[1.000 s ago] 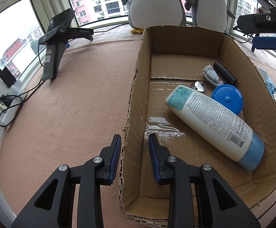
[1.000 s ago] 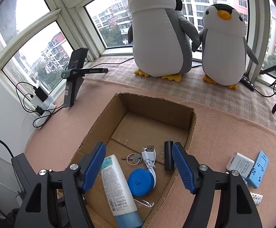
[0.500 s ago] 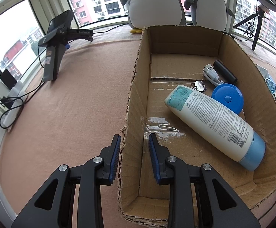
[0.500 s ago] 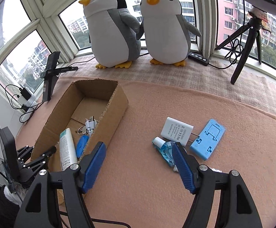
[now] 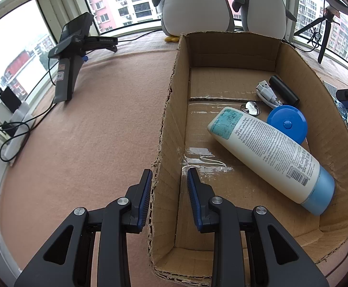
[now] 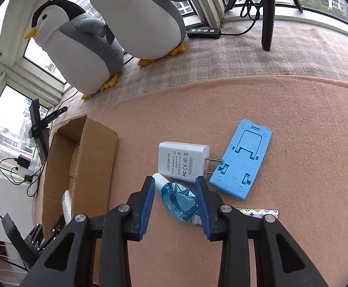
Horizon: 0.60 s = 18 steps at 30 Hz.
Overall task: Organize rigid objects
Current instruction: 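Move the right tool to the blue eye-drop bottle and close around it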
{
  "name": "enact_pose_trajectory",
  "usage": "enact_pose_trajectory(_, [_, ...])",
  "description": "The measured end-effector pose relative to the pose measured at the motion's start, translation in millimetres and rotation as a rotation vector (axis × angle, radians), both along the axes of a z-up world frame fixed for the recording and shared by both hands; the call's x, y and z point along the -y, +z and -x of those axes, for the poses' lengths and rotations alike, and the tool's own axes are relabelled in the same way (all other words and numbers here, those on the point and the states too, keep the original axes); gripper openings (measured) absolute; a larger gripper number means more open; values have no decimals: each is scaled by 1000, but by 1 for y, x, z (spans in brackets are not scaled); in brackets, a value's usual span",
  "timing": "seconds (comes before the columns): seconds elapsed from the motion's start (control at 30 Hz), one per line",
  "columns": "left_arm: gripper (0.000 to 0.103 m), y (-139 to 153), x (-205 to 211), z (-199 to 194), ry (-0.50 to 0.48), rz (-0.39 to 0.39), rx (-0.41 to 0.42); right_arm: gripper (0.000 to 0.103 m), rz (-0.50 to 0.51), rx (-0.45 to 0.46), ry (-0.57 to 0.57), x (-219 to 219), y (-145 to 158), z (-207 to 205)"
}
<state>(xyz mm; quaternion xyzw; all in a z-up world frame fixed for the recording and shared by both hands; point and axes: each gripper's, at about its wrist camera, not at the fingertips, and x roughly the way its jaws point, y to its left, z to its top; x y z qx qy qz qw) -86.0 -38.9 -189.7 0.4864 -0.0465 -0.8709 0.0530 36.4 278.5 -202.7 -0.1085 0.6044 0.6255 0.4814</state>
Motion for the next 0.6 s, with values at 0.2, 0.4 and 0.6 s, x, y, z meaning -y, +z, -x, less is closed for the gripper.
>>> enact_pose_trajectory(0.2, [27,0,0,0,0,2,-1,31,8,3,67,9,-3,22])
enact_pose_trajectory(0.4, [27,0,0,0,0,1,-1,30,-3,73,134,12,1,51])
enact_pose_trajectory(0.6, [27,0,-1,0,0,-1,-1,29,-19,121,179,14,9,64])
